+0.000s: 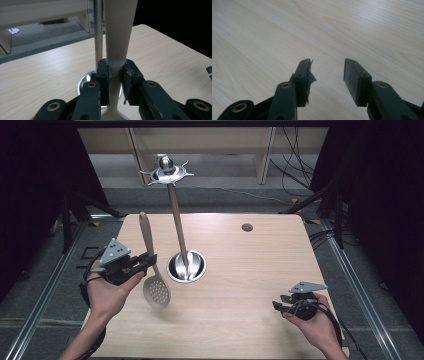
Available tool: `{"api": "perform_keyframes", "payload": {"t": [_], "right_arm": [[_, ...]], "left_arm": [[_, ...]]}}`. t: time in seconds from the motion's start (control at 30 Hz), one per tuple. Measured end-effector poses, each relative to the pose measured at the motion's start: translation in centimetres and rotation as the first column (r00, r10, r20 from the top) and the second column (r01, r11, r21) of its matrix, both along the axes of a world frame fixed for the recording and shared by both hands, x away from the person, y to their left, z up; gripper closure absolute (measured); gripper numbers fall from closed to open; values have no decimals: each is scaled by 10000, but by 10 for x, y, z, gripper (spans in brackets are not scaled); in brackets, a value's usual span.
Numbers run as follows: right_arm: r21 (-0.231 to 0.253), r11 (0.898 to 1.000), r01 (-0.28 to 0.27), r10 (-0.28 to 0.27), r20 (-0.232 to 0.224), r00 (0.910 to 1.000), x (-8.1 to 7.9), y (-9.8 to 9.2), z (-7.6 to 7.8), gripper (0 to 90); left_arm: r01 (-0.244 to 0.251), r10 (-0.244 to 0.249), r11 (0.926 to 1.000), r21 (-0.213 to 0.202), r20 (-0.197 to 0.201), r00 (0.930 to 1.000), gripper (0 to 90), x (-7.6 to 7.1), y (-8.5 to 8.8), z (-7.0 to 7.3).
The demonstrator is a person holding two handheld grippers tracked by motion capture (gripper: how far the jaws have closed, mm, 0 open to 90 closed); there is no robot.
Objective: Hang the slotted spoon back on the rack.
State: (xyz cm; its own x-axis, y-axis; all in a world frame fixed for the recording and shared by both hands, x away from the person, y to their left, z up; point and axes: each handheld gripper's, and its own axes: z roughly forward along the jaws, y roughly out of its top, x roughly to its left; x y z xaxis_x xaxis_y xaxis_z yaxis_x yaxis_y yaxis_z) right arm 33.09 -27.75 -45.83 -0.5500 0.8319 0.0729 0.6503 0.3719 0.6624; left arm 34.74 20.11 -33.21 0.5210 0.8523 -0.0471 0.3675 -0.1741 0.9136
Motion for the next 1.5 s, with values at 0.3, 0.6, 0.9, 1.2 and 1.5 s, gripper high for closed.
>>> {"api": "perform_keyframes", "payload": {"t": [0.3, 0.6, 0.9, 1.2, 1.5], "right_arm": [[100, 9999, 91, -90, -66, 9999, -1, 1, 0, 577], [78, 9999, 91, -91, -75, 9999, 0, 0, 0, 577], [69, 9999, 93, -92, -89, 9999, 0, 0, 0, 577], [72, 9999, 113, -113, -54, 9999, 0, 1, 0, 577], [70, 9999, 111, -110, -57, 9999, 0, 1, 0, 576]], "left_arm": [[264, -262, 9993, 273, -74, 9996, 763, 16, 4, 18], [905, -890, 9938, 643, -257, 9957, 762, 33, 11, 28], [1288, -1247, 9846, 1181, -412, 9913, 762, 41, 22, 31], [1648, -1633, 9761, 1416, -226, 9863, 762, 49, 34, 38], [1848, -1828, 9687, 1656, -277, 9828, 762, 54, 37, 45]]}}
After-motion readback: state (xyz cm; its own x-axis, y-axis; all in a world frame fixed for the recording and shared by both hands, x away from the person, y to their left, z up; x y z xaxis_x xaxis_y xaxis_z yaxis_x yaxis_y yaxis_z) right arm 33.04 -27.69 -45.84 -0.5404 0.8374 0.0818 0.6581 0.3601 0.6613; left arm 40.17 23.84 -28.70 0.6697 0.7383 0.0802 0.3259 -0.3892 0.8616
